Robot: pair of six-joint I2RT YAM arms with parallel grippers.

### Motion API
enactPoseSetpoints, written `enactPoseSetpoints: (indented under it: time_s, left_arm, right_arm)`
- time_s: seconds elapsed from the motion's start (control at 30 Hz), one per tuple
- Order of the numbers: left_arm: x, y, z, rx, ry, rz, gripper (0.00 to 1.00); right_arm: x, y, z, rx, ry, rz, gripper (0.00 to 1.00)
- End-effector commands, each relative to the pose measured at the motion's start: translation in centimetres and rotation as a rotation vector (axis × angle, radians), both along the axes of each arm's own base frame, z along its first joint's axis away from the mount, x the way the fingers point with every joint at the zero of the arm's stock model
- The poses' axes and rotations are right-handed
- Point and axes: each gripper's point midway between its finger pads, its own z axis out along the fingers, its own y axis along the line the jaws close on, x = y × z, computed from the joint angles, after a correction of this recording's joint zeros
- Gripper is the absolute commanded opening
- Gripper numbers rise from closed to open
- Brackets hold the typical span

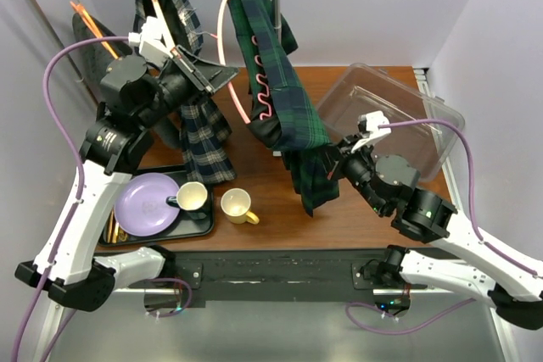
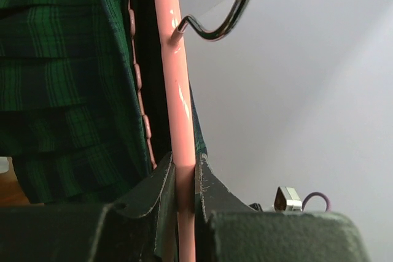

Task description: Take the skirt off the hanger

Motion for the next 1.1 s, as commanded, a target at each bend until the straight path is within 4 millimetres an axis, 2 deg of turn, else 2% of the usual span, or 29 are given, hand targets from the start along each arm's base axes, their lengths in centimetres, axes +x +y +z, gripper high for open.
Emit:
enactPoseSetpoints:
  time_s: [0.0, 0.13, 0.27, 0.37, 0.4, 0.6, 0.7, 0.77, 0.83, 0.97, 1.0, 1.07]
  left_arm:
    - [-3.5, 3.9, 8.8, 0.002, -0.33, 0.099, 0.0]
    - [-4.2, 3.8, 8.3, 0.06, -0.326, 0.073, 0.0]
    - [-5.5, 4.1, 8.7, 0.097, -0.336, 0.052, 0.0]
    - [-6.8, 4.2, 9.7, 0.108, -0.367, 0.03, 0.0]
    - [-6.9, 4.1, 9.8, 0.118, -0.373, 0.022, 0.0]
    - [-8.9, 3.7, 10.5, 0.142, -0.405, -0.052, 0.0]
    - [-9.5, 3.0, 9.3, 0.177, -0.409, -0.117, 0.0]
    - [-10.2, 2.4, 7.6, 0.212, -0.39, -0.18, 0.0]
    - [-10.4, 2.1, 6.0, 0.254, -0.382, -0.217, 0.0]
    - [-11.8, 2.0, 5.2, 0.282, -0.395, -0.271, 0.0]
    - [-12.0, 1.9, 5.1, 0.286, -0.399, -0.281, 0.0]
    - [-12.4, 2.0, 5.0, 0.29, -0.403, -0.286, 0.0]
  right_arm:
    - [0.9, -5.7, -1.3, -0.096, 0.02, -0.238, 0.0]
    - [1.0, -7.3, -1.2, -0.112, 0.024, -0.311, 0.0]
    - [0.9, -8.1, -0.7, -0.099, 0.018, -0.339, 0.0]
    - [0.6, -8.6, 0.1, -0.076, 0.011, -0.345, 0.0]
    - [0.4, -8.9, 1.0, -0.052, 0.006, -0.346, 0.0]
    - [-0.1, -11.8, 3.0, -0.062, -0.02, -0.437, 0.0]
    - [-0.4, -12.0, 4.3, -0.018, -0.038, -0.424, 0.0]
    - [-0.4, -12.1, 5.0, -0.003, -0.046, -0.429, 0.0]
    - [-0.4, -12.4, 6.4, 0.024, -0.067, -0.442, 0.0]
    - [0.0, -11.7, 9.6, 0.07, -0.115, -0.426, 0.0]
    - [-0.1, -11.8, 11.4, 0.117, -0.142, -0.428, 0.0]
    - [0.5, -11.4, 13.1, 0.107, -0.175, -0.433, 0.0]
